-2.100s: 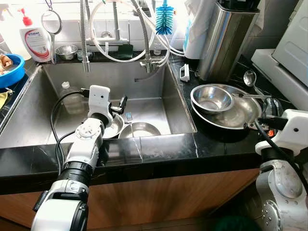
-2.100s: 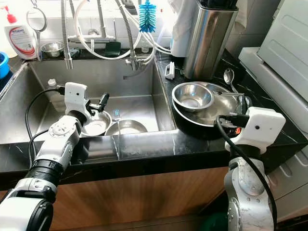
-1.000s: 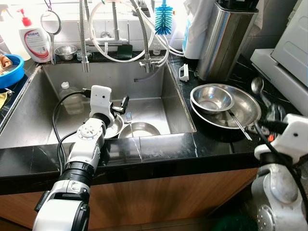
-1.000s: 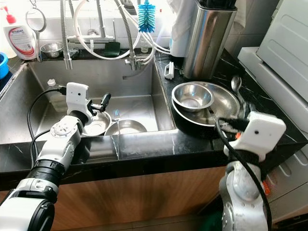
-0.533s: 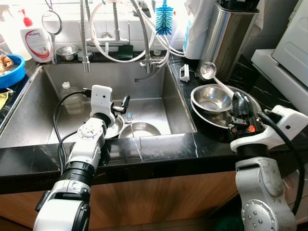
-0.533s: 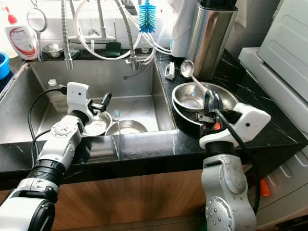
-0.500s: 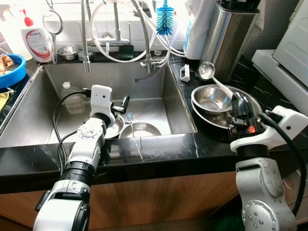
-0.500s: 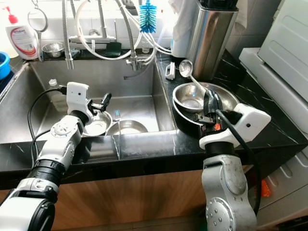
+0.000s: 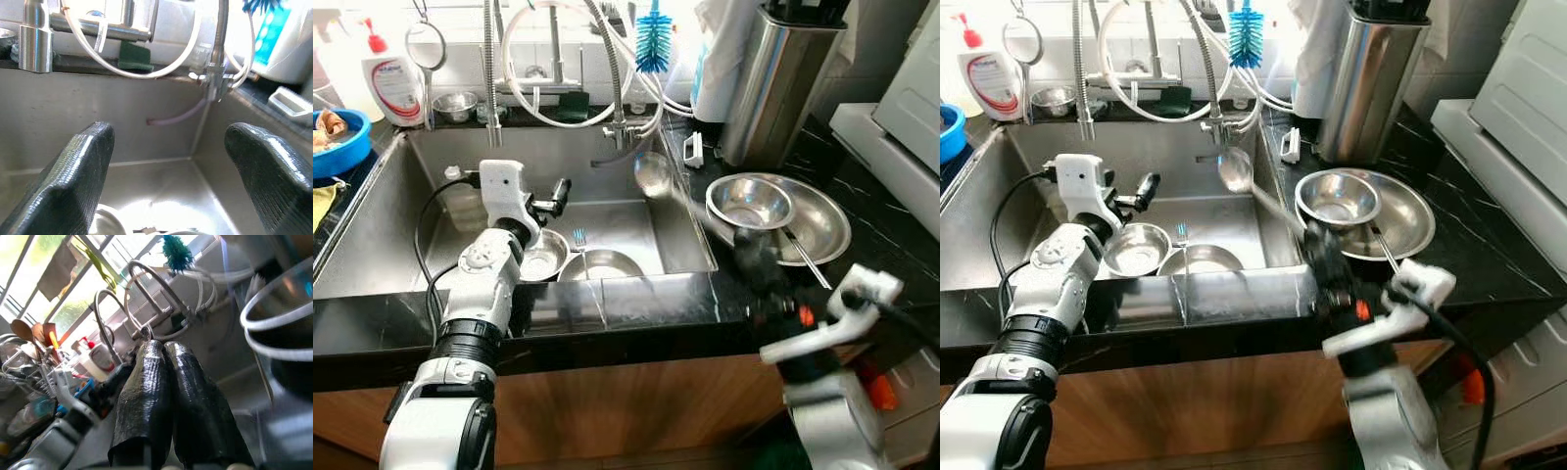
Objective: Kitchen organization
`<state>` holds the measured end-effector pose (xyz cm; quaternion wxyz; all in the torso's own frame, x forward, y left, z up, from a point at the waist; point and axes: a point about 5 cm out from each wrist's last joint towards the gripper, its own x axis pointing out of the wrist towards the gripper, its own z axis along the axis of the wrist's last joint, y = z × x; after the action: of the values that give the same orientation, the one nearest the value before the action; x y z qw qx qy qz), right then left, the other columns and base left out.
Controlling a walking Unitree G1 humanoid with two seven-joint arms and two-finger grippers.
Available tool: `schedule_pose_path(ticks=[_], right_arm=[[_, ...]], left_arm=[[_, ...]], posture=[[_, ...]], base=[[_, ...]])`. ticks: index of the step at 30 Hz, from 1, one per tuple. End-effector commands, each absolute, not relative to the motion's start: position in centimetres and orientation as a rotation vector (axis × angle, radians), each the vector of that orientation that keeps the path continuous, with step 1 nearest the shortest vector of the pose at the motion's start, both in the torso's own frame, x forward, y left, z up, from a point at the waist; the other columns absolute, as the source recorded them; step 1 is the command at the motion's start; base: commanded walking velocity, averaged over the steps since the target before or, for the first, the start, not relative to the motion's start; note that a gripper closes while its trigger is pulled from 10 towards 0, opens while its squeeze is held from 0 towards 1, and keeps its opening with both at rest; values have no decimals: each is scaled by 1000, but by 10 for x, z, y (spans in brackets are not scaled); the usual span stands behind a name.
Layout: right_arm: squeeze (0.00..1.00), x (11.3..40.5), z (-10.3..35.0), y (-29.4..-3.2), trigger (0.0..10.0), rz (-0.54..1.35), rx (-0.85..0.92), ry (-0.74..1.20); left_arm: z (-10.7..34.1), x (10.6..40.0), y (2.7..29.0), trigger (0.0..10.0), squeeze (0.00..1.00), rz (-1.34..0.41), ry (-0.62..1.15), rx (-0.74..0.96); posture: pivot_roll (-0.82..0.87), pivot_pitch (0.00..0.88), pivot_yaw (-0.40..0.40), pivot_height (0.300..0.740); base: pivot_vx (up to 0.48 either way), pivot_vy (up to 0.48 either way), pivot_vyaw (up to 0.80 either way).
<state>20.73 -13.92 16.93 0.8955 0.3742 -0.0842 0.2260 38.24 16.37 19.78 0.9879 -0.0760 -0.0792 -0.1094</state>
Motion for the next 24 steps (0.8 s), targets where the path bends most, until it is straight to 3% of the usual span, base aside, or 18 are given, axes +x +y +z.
schedule_pose_path(ticks=[1, 3, 5, 6, 13, 19, 20, 24], right_arm=[[0, 206, 175, -141, 10000, 500, 796, -213], [0, 200, 169, -149, 10000, 511, 862, -216], [0, 200, 168, -150, 10000, 506, 868, -214], [0, 199, 167, -150, 10000, 504, 867, -210], [0, 193, 162, -149, 10000, 540, 897, -214], [0, 191, 162, -151, 10000, 539, 922, -224], [0, 191, 162, -152, 10000, 535, 928, -227], [0, 192, 166, -149, 10000, 559, 934, -246]], left_arm=[[207, 383, 160, 10000, 0, -247, -182, -185], [213, 383, 159, 10000, 0, -297, -194, -317], [215, 383, 159, 10000, 0, -307, -199, -339], [217, 382, 158, 10000, 1000, -322, -210, -366], [229, 378, 157, 10000, 1000, -381, -257, -512], [234, 373, 152, 10000, 1000, -455, -273, -534], [236, 369, 146, 10000, 0, -516, -281, -531], [239, 362, 136, 10000, 0, -606, -301, -575]], posture=[[-3, 33, -38, 740], [-2, 39, -38, 740], [-2, 39, -38, 740], [-1, 40, -38, 740], [-2, 44, -34, 740], [1, 43, -32, 740], [2, 42, -31, 740], [-1, 34, -30, 740]], base=[[0, 0, 0], [0, 0, 0], [0, 0, 0], [0, 0, 0], [0, 0, 0], [0, 0, 0], [0, 0, 0], [0, 0, 0]])
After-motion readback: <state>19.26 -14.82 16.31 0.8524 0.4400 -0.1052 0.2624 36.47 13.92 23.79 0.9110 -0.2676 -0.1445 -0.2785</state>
